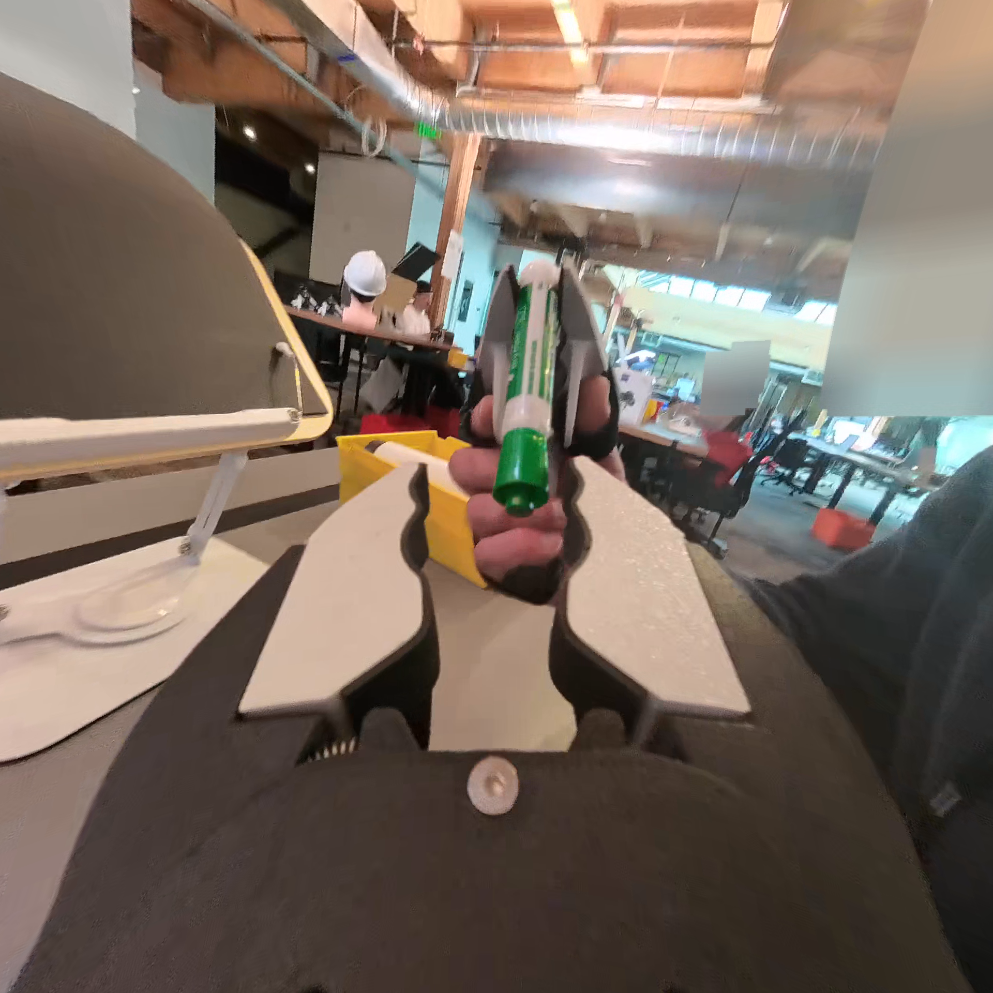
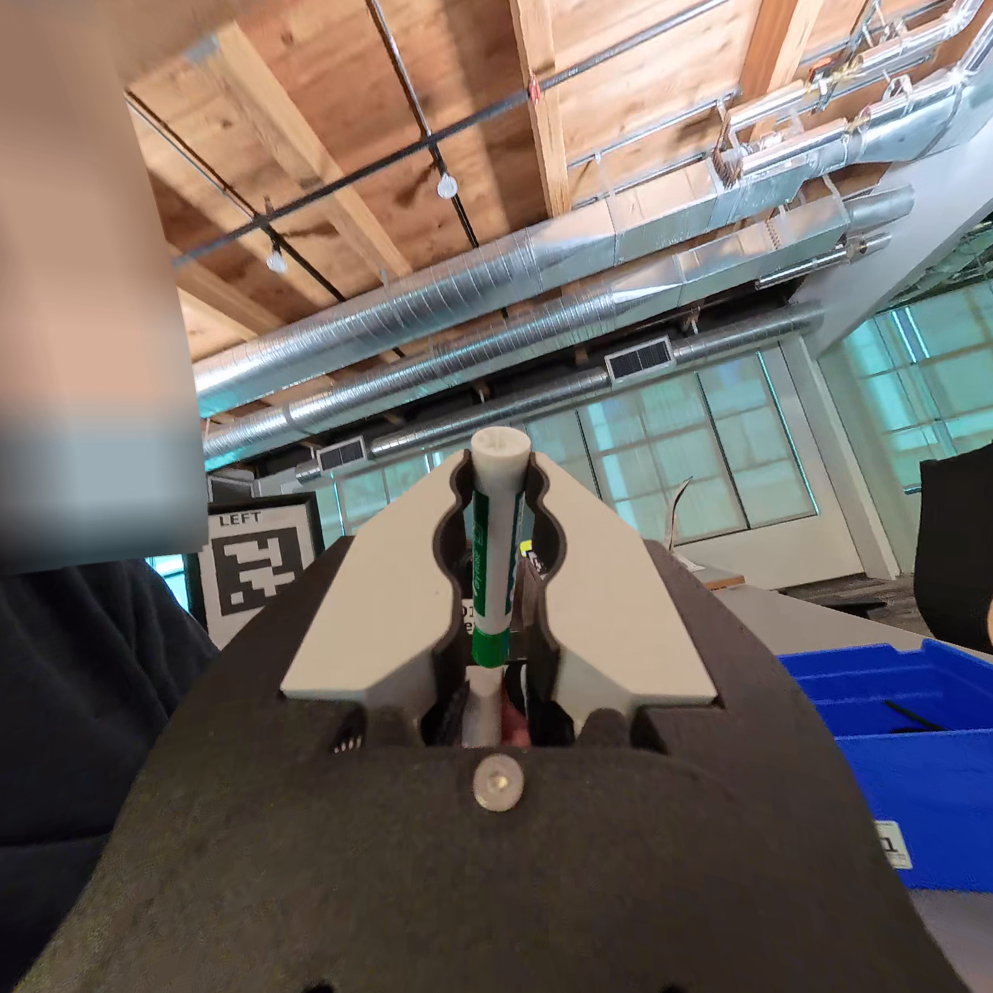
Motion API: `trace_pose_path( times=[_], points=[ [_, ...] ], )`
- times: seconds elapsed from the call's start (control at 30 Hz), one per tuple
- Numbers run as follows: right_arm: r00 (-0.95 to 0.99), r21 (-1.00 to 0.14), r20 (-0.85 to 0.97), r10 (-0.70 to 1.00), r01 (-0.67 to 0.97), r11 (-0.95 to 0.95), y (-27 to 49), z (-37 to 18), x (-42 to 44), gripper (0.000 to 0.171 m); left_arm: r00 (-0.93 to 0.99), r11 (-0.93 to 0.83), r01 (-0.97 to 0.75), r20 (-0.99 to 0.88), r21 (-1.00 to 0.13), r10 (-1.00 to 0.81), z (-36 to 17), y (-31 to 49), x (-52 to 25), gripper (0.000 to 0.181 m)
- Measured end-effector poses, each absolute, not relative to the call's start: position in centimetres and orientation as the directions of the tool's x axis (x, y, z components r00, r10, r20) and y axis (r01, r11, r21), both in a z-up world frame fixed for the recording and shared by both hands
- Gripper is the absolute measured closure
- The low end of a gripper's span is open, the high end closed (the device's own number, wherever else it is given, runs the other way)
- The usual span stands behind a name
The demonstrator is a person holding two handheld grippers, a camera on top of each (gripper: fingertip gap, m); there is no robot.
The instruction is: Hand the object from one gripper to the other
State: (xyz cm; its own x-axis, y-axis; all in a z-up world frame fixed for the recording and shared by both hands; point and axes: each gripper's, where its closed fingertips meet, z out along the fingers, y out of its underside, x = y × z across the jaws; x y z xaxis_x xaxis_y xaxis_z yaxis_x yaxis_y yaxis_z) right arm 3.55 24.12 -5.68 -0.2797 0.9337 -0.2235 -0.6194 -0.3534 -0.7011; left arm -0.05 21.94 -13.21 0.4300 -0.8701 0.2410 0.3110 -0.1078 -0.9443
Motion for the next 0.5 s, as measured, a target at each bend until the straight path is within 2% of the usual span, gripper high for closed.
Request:
trace_pose_path(
  times=[0.1, 0.17, 0.4, 0.47, 0.5],
  points=[
    [-0.289, -0.682, -0.226, 0.931, -0.635, -0.362, 24.0, -5.9, 3.5, 0.154, 0.375, -0.136, 0.348, 0.27, -0.928, -0.887, -12.9, 21.4, 1.1, 0.144],
    [-0.292, -0.671, -0.227, 0.929, -0.645, -0.367, 24.0, -5.9, 3.6, 0.154, 0.356, -0.144, 0.383, 0.29, -0.912, -0.888, -12.6, 21.4, 1.1, 0.162],
    [-0.296, -0.682, -0.234, 0.926, -0.629, -0.373, 24.1, -6.9, 3.8, 0.154, 0.39, -0.115, 0.377, 0.271, -0.919, -0.88, -11.7, 21.4, 0.1, 0.162],
    [-0.236, -0.739, -0.202, 0.951, -0.6, -0.306, 24.0, -7.5, 3.8, 0.153, 0.399, -0.106, 0.319, 0.235, -0.942, -0.886, -11.6, 21.2, 0.0, 0.162],
    [-0.198, -0.776, -0.185, 0.962, -0.571, -0.267, 24.1, -7.9, 3.8, 0.146, 0.41, -0.097, 0.283, 0.211, -0.954, -0.887, -11.5, 21.2, -0.1, 0.162]
  ],
)
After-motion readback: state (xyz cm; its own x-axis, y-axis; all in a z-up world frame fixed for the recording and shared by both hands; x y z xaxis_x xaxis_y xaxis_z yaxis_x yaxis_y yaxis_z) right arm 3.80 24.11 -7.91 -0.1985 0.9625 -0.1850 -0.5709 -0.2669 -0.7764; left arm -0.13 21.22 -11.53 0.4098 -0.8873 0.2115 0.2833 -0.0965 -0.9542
